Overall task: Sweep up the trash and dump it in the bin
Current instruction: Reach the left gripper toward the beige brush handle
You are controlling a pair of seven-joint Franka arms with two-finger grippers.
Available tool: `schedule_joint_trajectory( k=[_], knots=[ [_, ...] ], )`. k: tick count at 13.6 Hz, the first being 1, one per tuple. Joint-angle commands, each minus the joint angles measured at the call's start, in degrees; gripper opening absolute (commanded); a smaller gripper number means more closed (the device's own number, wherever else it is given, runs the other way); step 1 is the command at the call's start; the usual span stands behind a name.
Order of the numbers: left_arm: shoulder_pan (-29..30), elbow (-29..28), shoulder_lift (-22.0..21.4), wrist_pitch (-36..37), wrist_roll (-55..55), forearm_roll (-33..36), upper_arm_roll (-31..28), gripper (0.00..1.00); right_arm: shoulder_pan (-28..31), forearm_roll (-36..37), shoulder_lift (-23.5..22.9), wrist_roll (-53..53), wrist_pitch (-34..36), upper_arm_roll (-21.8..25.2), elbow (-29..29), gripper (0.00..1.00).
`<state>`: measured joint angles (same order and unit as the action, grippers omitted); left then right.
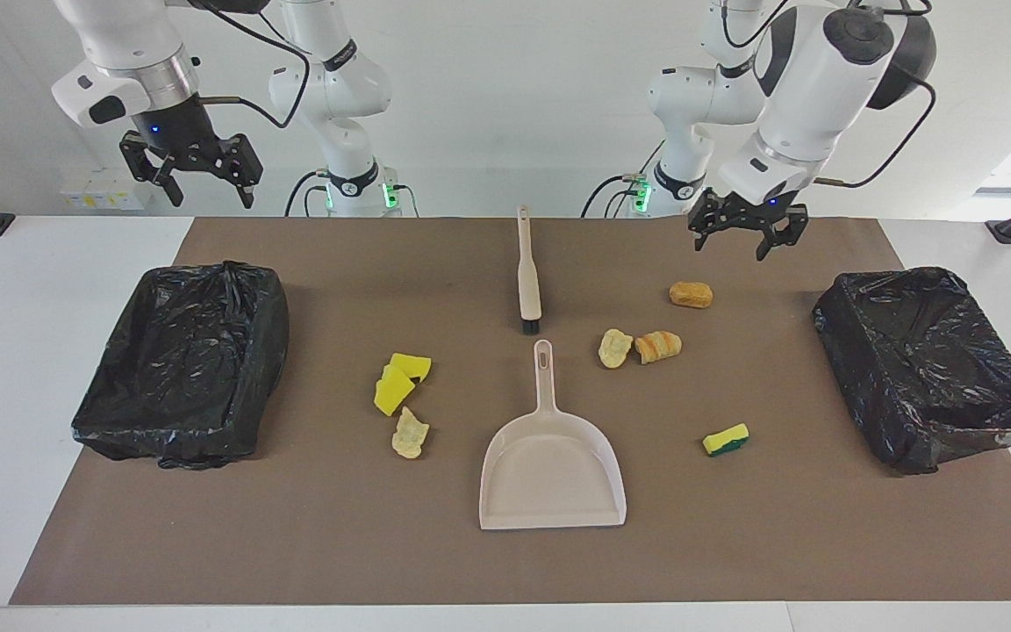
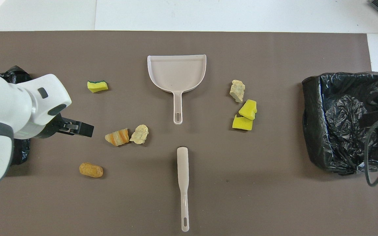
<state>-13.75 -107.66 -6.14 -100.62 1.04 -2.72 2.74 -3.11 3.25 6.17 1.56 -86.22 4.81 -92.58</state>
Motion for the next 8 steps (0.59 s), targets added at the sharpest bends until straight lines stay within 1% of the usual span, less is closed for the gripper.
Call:
schedule_joint_trajectory(
  k=[1, 5, 6, 8],
  knots=[
    [-4.0, -8.7, -3.8, -7.3, 0.5, -1.9, -1.0, 1.0, 0.7, -1.1, 2.1, 1.6, -0.1, -0.2, -2.3, 1.0],
    [-12.9, -18.5, -3.3, -20.5, 1.9, -1.9, -1.0, 1.0, 0.4, -1.1, 2.0, 1.6, -0.5, -0.2, -2.3, 1.0],
    [-15.8, -20.3, -3.0, -23.2, 5.7, -1.9, -1.1, 1.0, 0.3, -1.1, 2.0, 1.6, -0.4, -0.2, -2.3, 1.0],
    [-22.8, -23.9, -0.9, -30.5, 14.6, -1.9, -1.1, 1.0, 0.3, -1.1, 2.1, 1.5, -0.1, -0.2, -2.3, 1.0]
  ],
)
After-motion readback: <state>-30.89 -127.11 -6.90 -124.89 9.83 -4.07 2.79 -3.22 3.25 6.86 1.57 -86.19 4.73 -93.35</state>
